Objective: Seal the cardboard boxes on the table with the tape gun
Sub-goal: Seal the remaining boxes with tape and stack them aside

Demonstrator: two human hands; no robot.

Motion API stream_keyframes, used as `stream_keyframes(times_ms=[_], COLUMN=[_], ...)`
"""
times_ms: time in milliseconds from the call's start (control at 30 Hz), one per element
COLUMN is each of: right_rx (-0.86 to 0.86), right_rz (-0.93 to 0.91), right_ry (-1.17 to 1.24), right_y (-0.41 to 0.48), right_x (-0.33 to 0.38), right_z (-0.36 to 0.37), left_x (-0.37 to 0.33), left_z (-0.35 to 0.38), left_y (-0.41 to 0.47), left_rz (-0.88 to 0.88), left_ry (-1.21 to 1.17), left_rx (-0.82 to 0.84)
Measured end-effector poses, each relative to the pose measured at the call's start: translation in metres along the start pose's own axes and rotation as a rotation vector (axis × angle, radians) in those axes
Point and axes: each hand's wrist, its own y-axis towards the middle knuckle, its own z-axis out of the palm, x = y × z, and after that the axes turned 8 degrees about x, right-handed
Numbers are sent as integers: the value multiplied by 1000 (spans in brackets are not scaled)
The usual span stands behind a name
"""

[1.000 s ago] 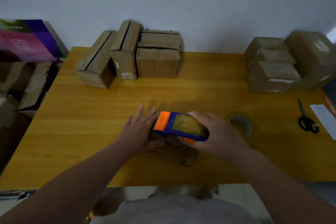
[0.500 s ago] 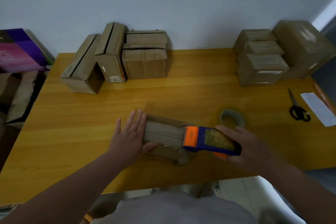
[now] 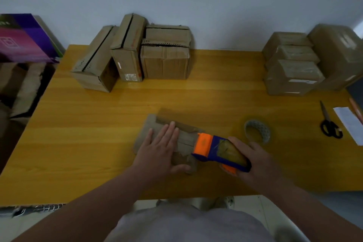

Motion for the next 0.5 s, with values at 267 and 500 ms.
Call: stream_keyframes(times_ms=[267,500], right_rx=[20,57], right_rz=[21,-39], right_ry=[-7,-39], right_y=[33,29], right_x=[58,61], right_z=[24,-19], left_x=[37,41], left_z=[1,14], left_y=[-5,-1], left_rz=[-22,-14], left_ry=[-2,-5], left_rx=[-10,-141])
